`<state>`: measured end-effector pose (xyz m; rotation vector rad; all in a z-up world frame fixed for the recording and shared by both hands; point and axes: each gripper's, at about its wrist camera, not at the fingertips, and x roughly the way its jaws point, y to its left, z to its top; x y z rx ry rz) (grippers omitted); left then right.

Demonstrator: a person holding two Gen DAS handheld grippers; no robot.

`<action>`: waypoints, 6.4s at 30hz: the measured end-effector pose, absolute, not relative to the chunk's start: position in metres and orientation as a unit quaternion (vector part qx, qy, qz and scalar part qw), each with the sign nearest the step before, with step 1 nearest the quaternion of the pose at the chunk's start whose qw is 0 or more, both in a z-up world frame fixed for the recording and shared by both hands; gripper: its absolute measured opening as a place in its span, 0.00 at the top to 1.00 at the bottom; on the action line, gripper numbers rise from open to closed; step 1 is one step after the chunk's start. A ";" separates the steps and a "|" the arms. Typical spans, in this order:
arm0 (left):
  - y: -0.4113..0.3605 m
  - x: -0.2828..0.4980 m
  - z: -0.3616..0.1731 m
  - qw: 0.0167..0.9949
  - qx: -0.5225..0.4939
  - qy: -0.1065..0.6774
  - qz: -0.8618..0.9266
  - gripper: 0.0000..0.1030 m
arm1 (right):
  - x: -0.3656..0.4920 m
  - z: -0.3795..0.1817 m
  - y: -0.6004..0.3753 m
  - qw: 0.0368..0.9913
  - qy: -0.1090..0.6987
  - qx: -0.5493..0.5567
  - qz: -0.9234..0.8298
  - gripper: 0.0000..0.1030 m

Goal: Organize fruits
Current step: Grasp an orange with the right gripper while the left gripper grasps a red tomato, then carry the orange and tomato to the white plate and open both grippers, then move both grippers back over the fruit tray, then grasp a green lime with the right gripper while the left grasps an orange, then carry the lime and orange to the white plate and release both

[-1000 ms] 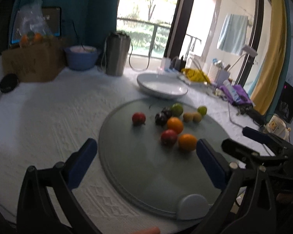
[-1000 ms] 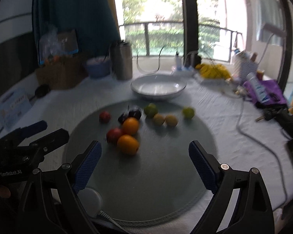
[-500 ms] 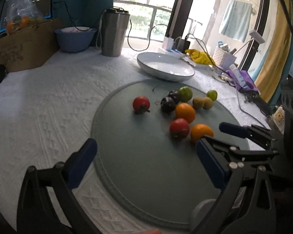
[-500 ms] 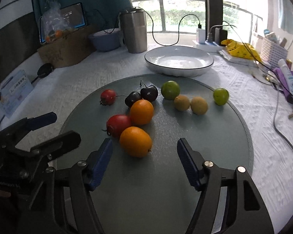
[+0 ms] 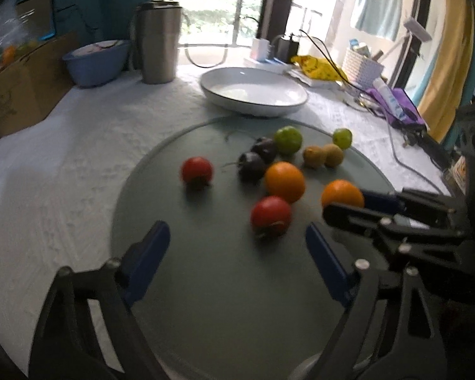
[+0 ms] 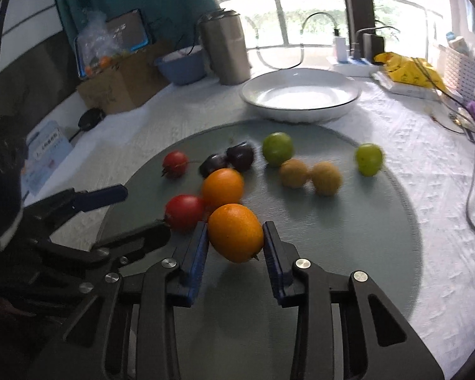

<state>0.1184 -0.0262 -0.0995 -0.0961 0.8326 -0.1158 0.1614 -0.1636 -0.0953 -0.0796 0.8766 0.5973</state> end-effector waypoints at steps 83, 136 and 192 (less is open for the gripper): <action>-0.007 0.326 -0.063 0.911 -0.085 0.396 -0.071 0.55 | 0.360 -0.079 -0.149 0.881 0.407 -0.042 0.237 0.44; -0.060 0.156 -0.090 0.906 -0.091 0.411 -0.041 0.29 | 0.227 -0.079 -0.222 0.870 0.405 -0.044 0.277 0.40; -0.034 0.188 -0.053 0.925 -0.046 0.368 -0.086 0.65 | 0.250 -0.042 -0.181 0.890 0.377 -0.074 0.247 0.72</action>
